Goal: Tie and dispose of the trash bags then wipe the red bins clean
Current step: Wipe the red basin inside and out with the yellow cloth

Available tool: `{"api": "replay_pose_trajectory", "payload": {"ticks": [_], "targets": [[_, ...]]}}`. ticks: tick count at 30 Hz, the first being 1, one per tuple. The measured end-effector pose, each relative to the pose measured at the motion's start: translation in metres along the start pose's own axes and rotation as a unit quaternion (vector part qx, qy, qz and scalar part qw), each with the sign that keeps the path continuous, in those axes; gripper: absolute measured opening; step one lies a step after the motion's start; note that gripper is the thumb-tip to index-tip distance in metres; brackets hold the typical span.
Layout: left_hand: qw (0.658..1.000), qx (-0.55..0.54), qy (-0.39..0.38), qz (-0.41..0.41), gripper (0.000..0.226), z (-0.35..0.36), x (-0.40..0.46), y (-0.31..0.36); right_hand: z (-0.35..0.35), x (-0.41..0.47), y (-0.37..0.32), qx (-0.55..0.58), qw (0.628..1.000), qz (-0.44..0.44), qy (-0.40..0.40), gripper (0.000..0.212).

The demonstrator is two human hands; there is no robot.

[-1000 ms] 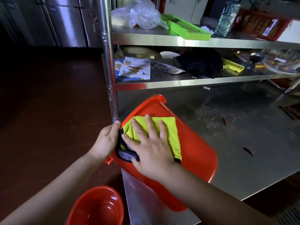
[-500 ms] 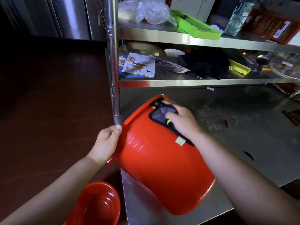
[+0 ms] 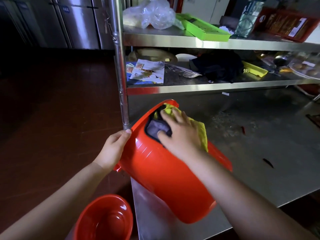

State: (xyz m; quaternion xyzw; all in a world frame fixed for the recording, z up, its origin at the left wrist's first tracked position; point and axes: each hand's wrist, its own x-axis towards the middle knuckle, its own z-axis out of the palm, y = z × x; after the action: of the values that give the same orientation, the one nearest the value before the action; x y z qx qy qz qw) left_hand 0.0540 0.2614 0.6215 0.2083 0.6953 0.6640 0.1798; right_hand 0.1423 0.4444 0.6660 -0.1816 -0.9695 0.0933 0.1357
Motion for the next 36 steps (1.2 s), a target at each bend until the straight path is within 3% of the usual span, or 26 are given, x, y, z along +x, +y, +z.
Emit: {"api": "replay_pose_trajectory", "payload": {"ticks": [3, 7, 11, 17, 23, 28, 32, 36], "targets": [[0.999, 0.032, 0.014, 0.025, 0.033, 0.011, 0.022, 0.018, 0.011, -0.033, -0.022, -0.081, 0.995, -0.060, 0.006, 0.078], [0.988, 0.153, -0.013, -0.011, 0.035, 0.023, 0.051, 0.041, 0.018, -0.051, -0.036, -0.101, 0.989, -0.105, 0.028, 0.064], [0.973, 0.230, 0.035, 0.002, 0.050, 0.031, 0.055, 0.044, 0.010, -0.037, -0.021, -0.061, 0.995, -0.085, 0.006, 0.054], [0.992, 0.125, 0.025, 0.010, 0.071, 0.013, 0.040, 0.026, -0.002, 0.000, 0.002, 0.064, 0.997, -0.015, -0.043, 0.061], [0.997, 0.069, 0.035, 0.019, 0.073, 0.001, 0.013, 0.014, -0.004, 0.028, 0.009, 0.203, 0.972, 0.094, -0.075, 0.054], [0.998, 0.033, 0.056, 0.003, 0.044, -0.001, -0.003, 0.007, -0.007, 0.046, 0.014, 0.306, 0.934, 0.144, -0.116, 0.031], [0.998, 0.016, 0.055, -0.015, 0.037, -0.001, -0.005, 0.003, -0.008, 0.039, 0.009, 0.260, 0.951, 0.118, -0.121, 0.045], [0.998, 0.036, 0.052, -0.004, 0.036, -0.001, 0.000, 0.001, 0.001, -0.002, -0.010, 0.036, 0.998, -0.023, -0.035, 0.063]]}}
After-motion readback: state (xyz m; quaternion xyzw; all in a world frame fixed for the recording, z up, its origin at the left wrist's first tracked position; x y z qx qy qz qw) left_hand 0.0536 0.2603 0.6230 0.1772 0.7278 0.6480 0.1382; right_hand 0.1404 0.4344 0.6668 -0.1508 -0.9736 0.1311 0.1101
